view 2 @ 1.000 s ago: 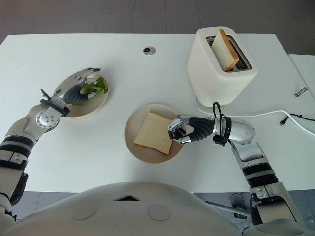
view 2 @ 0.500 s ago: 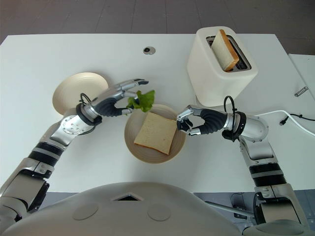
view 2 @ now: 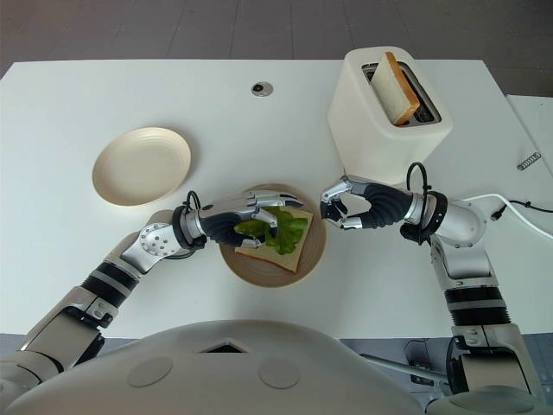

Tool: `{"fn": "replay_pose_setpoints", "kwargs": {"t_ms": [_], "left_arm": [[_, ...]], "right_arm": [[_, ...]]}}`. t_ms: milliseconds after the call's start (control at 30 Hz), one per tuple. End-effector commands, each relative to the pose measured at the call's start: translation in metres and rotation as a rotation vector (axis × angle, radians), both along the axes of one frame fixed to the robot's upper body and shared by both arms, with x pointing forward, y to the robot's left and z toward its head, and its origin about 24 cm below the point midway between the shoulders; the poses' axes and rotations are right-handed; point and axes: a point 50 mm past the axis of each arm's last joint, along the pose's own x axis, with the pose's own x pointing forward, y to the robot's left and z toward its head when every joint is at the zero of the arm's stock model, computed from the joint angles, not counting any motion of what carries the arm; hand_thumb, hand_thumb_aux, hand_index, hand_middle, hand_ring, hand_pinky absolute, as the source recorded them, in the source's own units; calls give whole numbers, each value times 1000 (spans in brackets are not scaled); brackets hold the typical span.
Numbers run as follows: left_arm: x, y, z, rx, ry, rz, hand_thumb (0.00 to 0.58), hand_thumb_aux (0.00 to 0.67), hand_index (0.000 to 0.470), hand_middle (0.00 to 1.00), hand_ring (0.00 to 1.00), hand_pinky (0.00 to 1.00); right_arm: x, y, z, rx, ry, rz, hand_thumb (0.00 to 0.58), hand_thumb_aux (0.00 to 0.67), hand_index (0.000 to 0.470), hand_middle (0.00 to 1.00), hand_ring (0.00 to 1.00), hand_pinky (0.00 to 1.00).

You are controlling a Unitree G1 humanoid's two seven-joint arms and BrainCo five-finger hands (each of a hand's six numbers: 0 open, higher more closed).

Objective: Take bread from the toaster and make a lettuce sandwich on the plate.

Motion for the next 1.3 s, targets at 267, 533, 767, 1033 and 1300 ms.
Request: {"fn": "replay_pose_setpoints", "kwargs": {"t_ms": [267,533,767,1033,1300], "left_arm": [[-6,-15,-19,38,57,-41,58,34,24,0,0,0],[-7,-15,-19,21,50,-27,0,0,0,0,0,0],[11,-3,-1,-61,-32,88,0,0,0,0,0,0],[16,0,-2,-64,-37,114,0,0,0,0,0,0],[15,-1,1,-93,-31,98,0,0,0,0,0,0]], "right_arm": [[3,-4,8,-33,-46,-36,578,636,446,514,514,514],[8,-12,28,10,-146,-129,0,0,0,0,0,0],[44,-35,80,-70,-503,-586,0,0,0,0,0,0],[70,-90,91,-500,-592,-1003,0,0,0,0,0,0],[68,-90,55,-686,-439,-895,0,0,0,0,0,0]]}}
